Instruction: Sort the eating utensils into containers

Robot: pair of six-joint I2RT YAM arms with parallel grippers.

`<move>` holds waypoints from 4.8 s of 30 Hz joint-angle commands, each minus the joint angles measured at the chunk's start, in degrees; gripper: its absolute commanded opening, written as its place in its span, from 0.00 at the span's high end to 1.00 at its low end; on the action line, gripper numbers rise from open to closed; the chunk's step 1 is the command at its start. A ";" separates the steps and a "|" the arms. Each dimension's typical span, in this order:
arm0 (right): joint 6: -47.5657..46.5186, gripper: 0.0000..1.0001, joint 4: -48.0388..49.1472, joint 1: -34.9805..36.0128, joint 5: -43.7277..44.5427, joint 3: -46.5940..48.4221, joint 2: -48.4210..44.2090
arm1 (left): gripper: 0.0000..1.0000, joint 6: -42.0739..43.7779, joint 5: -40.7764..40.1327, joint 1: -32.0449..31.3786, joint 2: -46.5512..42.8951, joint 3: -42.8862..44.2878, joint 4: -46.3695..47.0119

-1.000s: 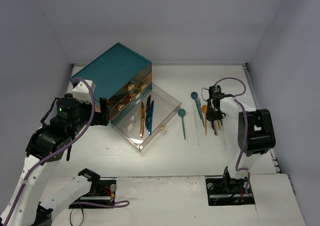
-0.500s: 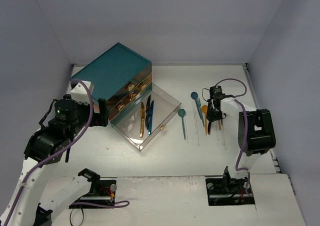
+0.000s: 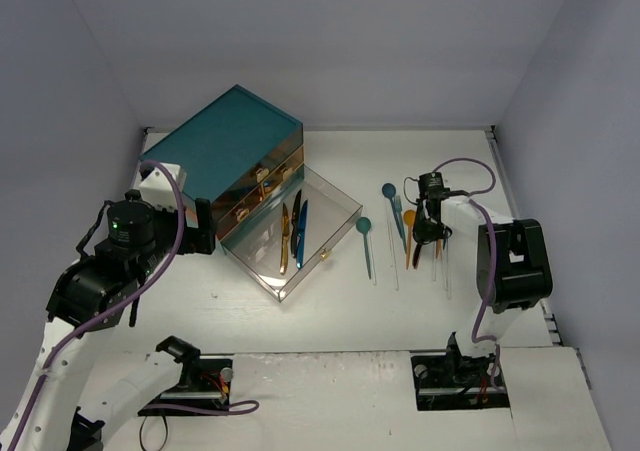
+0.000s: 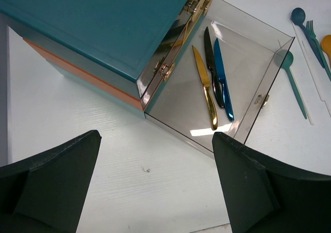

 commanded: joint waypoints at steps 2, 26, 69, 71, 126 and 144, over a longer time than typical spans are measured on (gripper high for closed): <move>2.09 1.00 -4.89 -0.12 2.18 0.07 -5.72 | 0.12 -0.83 0.31 -0.30 0.13 0.71 2.28; 26.01 1.00 -5.13 38.67 10.26 39.24 11.12 | 0.12 -2.64 2.30 -0.21 2.47 1.66 2.36; 4.70 0.00 -12.50 -5.95 3.99 1.16 -39.64 | 0.12 -11.19 10.86 -29.11 50.46 15.23 12.96; 3.18 0.00 -13.50 -9.01 2.75 0.21 -41.66 | 0.12 -12.22 10.26 -30.06 53.07 15.50 13.79; 1.26 0.00 -14.37 -11.05 -6.83 -6.84 -44.58 | 0.12 4.05 -21.22 -8.91 65.85 12.96 17.92; 0.78 0.00 -14.31 -11.05 -6.73 -6.78 -44.22 | 0.12 8.41 -17.40 -14.46 48.81 14.17 8.39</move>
